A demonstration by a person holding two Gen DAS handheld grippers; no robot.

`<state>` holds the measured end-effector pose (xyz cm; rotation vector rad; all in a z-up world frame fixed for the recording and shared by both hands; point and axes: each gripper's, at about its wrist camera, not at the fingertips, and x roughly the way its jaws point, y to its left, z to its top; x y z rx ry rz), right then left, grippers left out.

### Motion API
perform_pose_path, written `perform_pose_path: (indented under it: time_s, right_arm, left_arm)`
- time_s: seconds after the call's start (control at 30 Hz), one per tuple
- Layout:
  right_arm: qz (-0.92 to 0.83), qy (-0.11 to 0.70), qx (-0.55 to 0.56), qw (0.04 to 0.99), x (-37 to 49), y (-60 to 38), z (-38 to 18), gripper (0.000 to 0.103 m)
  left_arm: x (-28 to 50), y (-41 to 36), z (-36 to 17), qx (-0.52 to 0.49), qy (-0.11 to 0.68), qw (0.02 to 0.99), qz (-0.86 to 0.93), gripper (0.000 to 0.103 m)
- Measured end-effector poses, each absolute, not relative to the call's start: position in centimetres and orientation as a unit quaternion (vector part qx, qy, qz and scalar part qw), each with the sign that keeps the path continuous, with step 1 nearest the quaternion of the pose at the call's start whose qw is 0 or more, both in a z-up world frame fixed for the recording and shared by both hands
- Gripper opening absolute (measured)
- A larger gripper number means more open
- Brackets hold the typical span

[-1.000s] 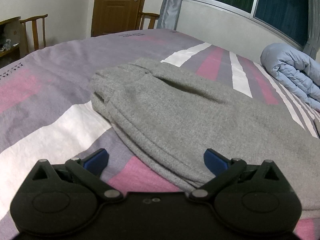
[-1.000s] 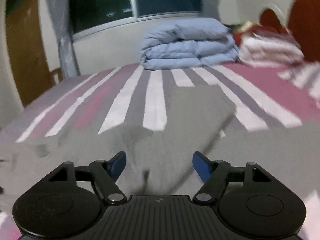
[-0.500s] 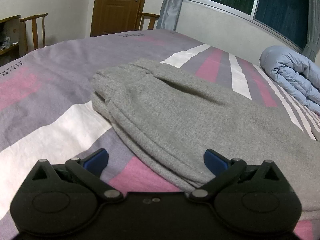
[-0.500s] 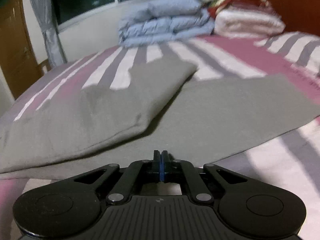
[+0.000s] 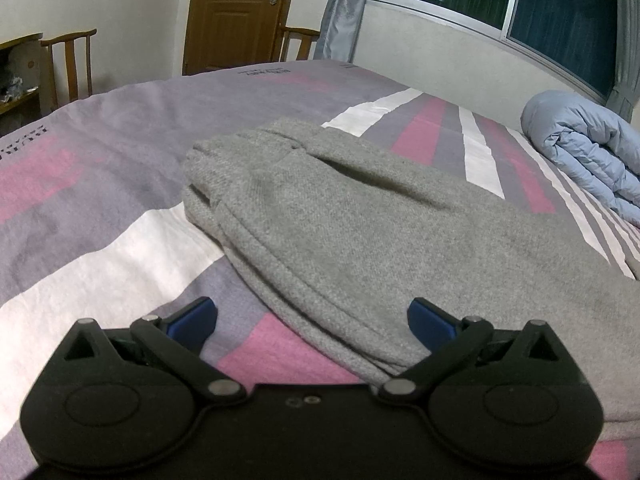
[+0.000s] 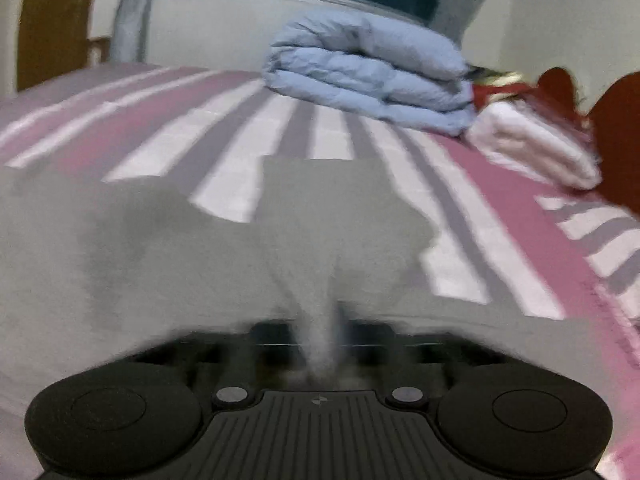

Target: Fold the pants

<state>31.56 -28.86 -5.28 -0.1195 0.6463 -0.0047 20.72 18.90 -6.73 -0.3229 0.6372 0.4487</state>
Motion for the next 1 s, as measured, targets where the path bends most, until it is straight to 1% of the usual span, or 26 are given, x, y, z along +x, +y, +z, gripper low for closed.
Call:
perform_pose_path:
  time_s: [0.1, 0.17, 0.23, 0.3, 0.33, 0.37, 0.4, 0.43, 0.47, 0.53, 0.6, 0.63, 0.7, 0.77, 0.83, 0.87, 0.9, 0.93, 1.0]
  right_arm:
    - [-0.02, 0.288, 0.076, 0.954, 28.3, -33.1, -3.6, 0.009]
    - [-0.026, 0.283, 0.126, 0.951, 24.8, -34.5, -3.5, 0.009]
    - [-0.029, 0.309, 0.141, 0.94, 22.6, -35.0, -5.0, 0.009]
    - [-0.018, 0.346, 0.143, 0.927, 22.1, -35.6, -7.1, 0.014]
    - [-0.012, 0.334, 0.139, 0.932, 21.7, -35.8, -7.1, 0.026]
    - [-0.023, 0.328, 0.13, 0.935, 21.6, -35.8, -6.5, 0.041]
    - [-0.04, 0.314, 0.11, 0.942, 21.5, -35.6, -5.5, 0.067]
    - [-0.038, 0.293, 0.092, 0.951, 21.2, -35.2, -4.7, 0.075]
    - [-0.028, 0.276, 0.072, 0.958, 21.0, -34.9, -3.9, 0.075]
    - [-0.007, 0.267, 0.03, 0.963, 21.7, -33.8, -2.9, 0.075]
    - [0.014, 0.263, -0.024, 0.964, 22.8, -32.2, -2.4, 0.074]
    - [0.025, 0.265, -0.056, 0.962, 23.7, -31.4, -2.4, 0.068]
    - [0.049, 0.271, -0.099, 0.956, 25.6, -29.7, -2.8, 0.063]
    - [0.059, 0.265, -0.147, 0.951, 27.6, -28.1, -3.7, 0.063]
    - [0.057, 0.278, -0.201, 0.938, 29.8, -26.7, -4.7, 0.063]
    - [0.057, 0.285, -0.212, 0.933, 30.7, -26.5, -5.1, 0.061]
    - [0.062, 0.292, -0.2, 0.933, 31.5, -27.0, -5.1, 0.019]
    - [0.064, 0.311, -0.168, 0.933, 32.5, -28.1, -4.9, 0.004]
    - [0.033, 0.299, -0.075, 0.951, 32.5, -31.6, -3.7, 0.004]
  left_arm:
    - [20.7, 18.9, -6.7, -0.157, 0.309, 0.912, 0.217, 0.097]
    - [20.7, 18.9, -6.7, -0.155, 0.309, 0.913, 0.217, 0.097]
    - [20.7, 18.9, -6.7, -0.155, 0.309, 0.913, 0.216, 0.097]
    - [20.7, 18.9, -6.7, -0.155, 0.309, 0.913, 0.216, 0.097]
    - [20.7, 18.9, -6.7, -0.155, 0.309, 0.913, 0.216, 0.097]
    - [20.7, 19.0, -6.7, -0.155, 0.309, 0.913, 0.216, 0.097]
    - [20.6, 19.0, -6.7, -0.155, 0.309, 0.913, 0.216, 0.097]
    - [20.6, 19.0, -6.7, -0.155, 0.309, 0.913, 0.216, 0.097]
    - [20.6, 19.0, -6.7, -0.155, 0.309, 0.913, 0.216, 0.097]
    - [20.6, 19.0, -6.7, -0.155, 0.309, 0.913, 0.216, 0.097]
    - [20.6, 19.0, -6.7, -0.156, 0.309, 0.913, 0.216, 0.097]
    - [20.6, 19.0, -6.7, -0.156, 0.308, 0.913, 0.216, 0.097]
    - [20.6, 19.1, -6.7, -0.156, 0.308, 0.913, 0.216, 0.097]
    - [20.6, 19.1, -6.7, -0.156, 0.308, 0.913, 0.216, 0.097]
    - [20.6, 19.0, -6.7, -0.156, 0.309, 0.913, 0.216, 0.097]
    - [20.6, 19.1, -6.7, -0.156, 0.309, 0.913, 0.216, 0.097]
    - [20.6, 19.1, -6.7, -0.156, 0.309, 0.913, 0.216, 0.097]
    - [20.6, 19.0, -6.7, -0.156, 0.308, 0.913, 0.215, 0.097]
    - [20.6, 19.0, -6.7, -0.156, 0.308, 0.913, 0.215, 0.097]
